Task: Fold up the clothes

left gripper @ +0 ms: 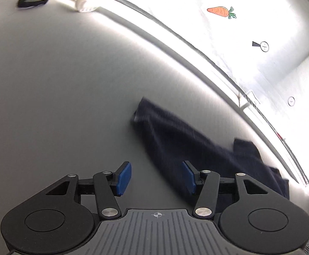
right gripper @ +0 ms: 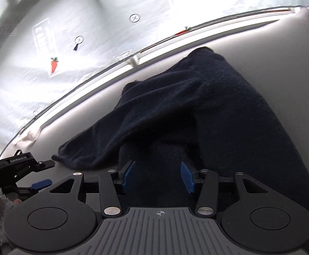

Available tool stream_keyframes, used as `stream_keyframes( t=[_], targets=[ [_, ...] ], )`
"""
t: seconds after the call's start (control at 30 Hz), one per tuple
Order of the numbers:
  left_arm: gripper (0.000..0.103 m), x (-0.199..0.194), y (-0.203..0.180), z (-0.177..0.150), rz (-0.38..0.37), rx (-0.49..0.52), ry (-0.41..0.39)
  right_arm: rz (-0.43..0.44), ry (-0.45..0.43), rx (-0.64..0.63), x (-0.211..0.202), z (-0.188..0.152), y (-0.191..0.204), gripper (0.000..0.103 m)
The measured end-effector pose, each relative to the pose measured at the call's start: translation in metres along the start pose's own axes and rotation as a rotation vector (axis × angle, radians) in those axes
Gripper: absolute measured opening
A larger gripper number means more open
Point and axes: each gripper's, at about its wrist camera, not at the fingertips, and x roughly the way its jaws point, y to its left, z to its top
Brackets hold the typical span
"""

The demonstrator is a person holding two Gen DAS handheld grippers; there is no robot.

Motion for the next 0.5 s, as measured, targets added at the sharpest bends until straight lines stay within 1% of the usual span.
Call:
stream_keyframes(
  t=[0.03, 0.07, 0.13, 0.17, 0.2, 0.23, 0.27, 0.3, 0.33, 0.37, 0.47, 0.5],
  targets=[
    [0.071, 0.005, -0.001, 0.004, 0.005, 0.005, -0.002, -0.012, -0.004, 0.012, 0.0, 0.0, -0.003, 0.051],
    [0.071, 0.017, -0.003, 0.009, 0.043, 0.022, -0.003, -0.027, -0.011, 0.025, -0.001, 0.0, -0.006, 0.051],
    [0.071, 0.027, -0.007, 0.012, 0.061, 0.03, -0.029, -0.056, -0.024, 0.05, -0.005, -0.001, -0.012, 0.051],
    [0.065, 0.03, -0.011, 0.013, 0.08, 0.027, -0.042, -0.07, -0.031, 0.061, -0.006, -0.001, -0.014, 0.051],
    [0.053, 0.034, -0.014, 0.013, 0.104, 0.022, -0.054, -0.078, -0.039, 0.062, -0.008, -0.001, -0.016, 0.051],
    [0.04, 0.036, -0.018, 0.012, 0.109, 0.034, -0.053, -0.085, -0.046, 0.064, -0.01, -0.001, -0.017, 0.051],
    [0.024, 0.038, -0.02, 0.012, 0.11, 0.041, -0.049, -0.085, -0.054, 0.074, -0.012, 0.0, -0.02, 0.051],
    [0.015, 0.038, -0.023, 0.01, 0.122, 0.054, -0.052, -0.082, -0.056, 0.082, -0.012, 0.002, -0.023, 0.051],
    [0.011, 0.037, -0.026, 0.007, 0.123, 0.068, -0.056, -0.079, -0.058, 0.09, -0.012, 0.004, -0.025, 0.051],
    [0.011, 0.035, -0.03, 0.005, 0.12, 0.081, -0.059, -0.076, -0.061, 0.096, -0.012, 0.006, -0.028, 0.051],
    [0.01, 0.016, -0.042, -0.001, 0.062, 0.082, -0.084, -0.079, -0.077, 0.066, -0.013, 0.013, -0.034, 0.051],
    [0.01, 0.007, -0.051, -0.003, 0.043, 0.088, -0.103, -0.077, -0.082, 0.048, -0.014, 0.016, -0.037, 0.051]
  ],
)
